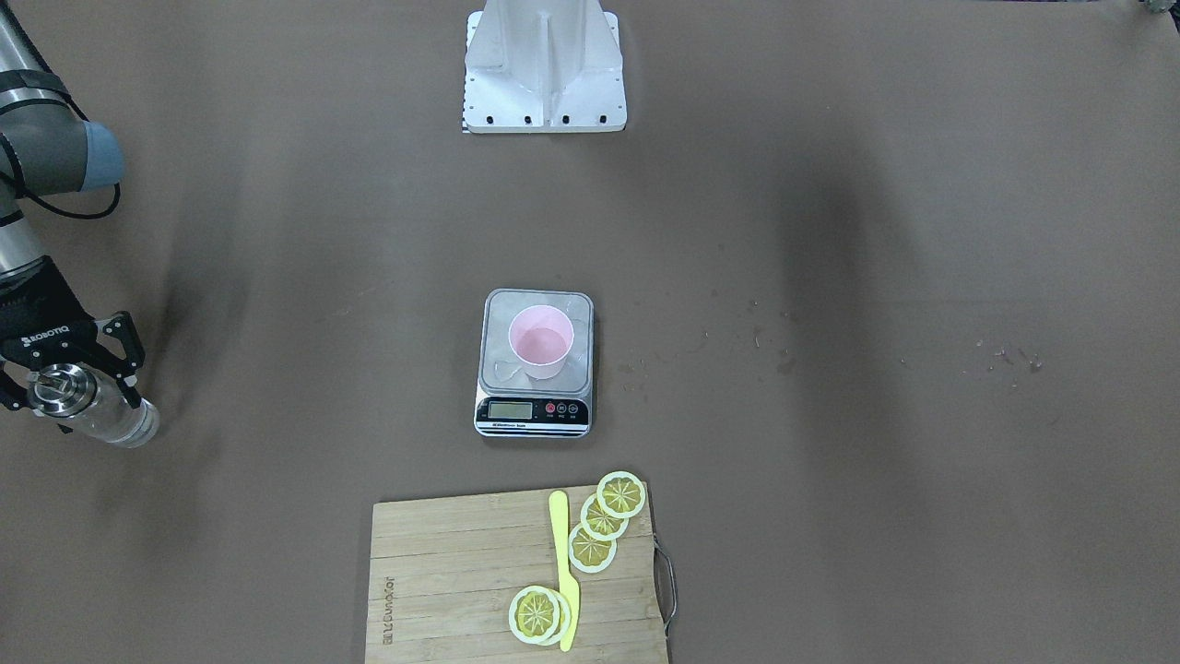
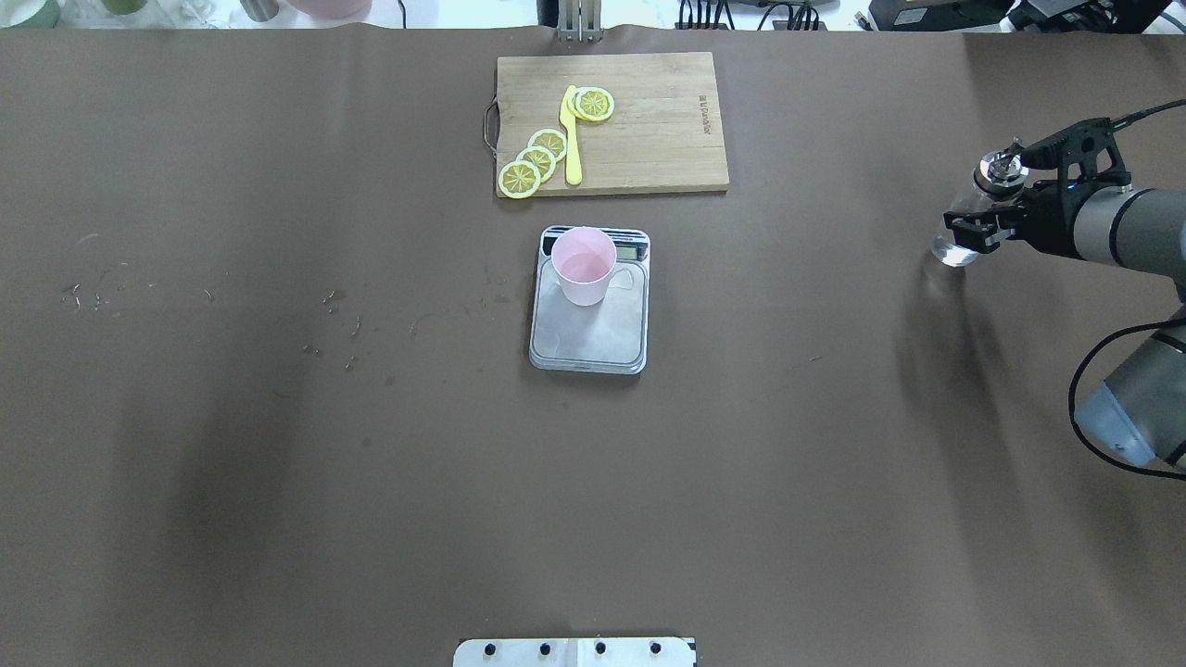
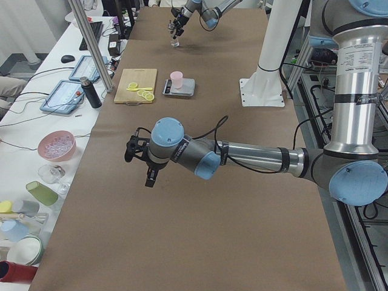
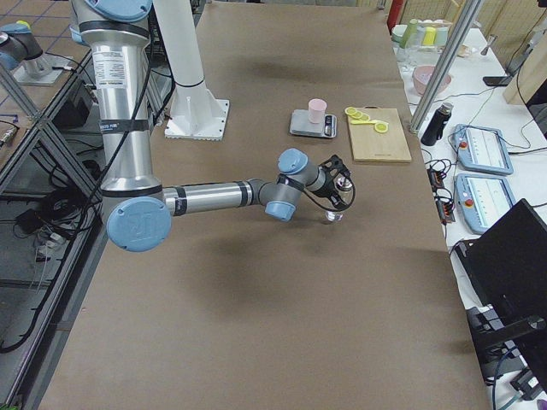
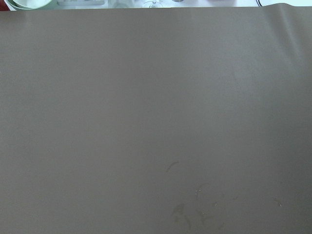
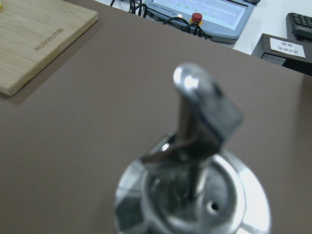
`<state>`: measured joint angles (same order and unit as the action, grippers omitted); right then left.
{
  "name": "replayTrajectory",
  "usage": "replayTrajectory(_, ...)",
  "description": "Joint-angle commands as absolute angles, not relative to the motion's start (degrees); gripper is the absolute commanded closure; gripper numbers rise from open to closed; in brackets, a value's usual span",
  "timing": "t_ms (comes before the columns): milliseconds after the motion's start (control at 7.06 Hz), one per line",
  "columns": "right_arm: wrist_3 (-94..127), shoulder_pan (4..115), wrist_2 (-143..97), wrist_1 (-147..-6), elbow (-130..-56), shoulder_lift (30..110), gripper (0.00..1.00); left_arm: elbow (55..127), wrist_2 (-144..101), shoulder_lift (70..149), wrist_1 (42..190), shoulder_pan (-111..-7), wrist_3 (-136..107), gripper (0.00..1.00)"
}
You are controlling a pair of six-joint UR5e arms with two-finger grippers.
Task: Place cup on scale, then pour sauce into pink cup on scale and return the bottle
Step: 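Lower the glass bottle onto the table and open the right gripper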
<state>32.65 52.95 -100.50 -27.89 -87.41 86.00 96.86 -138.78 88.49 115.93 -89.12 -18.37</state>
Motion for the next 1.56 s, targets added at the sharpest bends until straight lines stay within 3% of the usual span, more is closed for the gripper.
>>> replayTrajectory(0, 32.8, 52.0, -100.2, -26.9, -86.6, 85.4, 1.0, 96.9, -138.8, 88.5, 115.9, -89.1, -18.4, 0.03)
replayTrajectory(708, 32.6, 52.0, -100.9, -26.7, -86.7, 84.8, 0.98, 96.8, -138.7, 88.4, 116.0, -89.1, -18.4, 0.03)
replayTrajectory(850, 32.7, 52.0, -100.9, -26.6, -86.7, 84.8, 0.84, 96.8, -138.7, 88.5, 116.0, -89.1, -18.4, 0.03)
replayTrajectory(992, 32.7, 52.0, -100.9, -26.6, -86.7, 84.8, 0.79, 96.8, -138.7, 88.5, 116.0, -89.1, -18.4, 0.03)
replayTrajectory(1133, 32.9, 52.0, -100.8, -26.6, -86.7, 84.8, 0.66, 96.8, -138.7, 88.5, 116.0, -89.1, -18.4, 0.03)
replayTrajectory(1275, 33.0, 52.0, -100.8, -26.6, -86.8, 84.7, 0.17, 96.9, -138.7, 88.5, 116.0, -89.1, -18.4, 0.03)
replayTrajectory(1417, 33.4, 51.9, -100.8, -26.6, -86.9, 84.7, 0.15, 96.9, -138.7, 88.4, 116.5, -89.1, -18.4, 0.03)
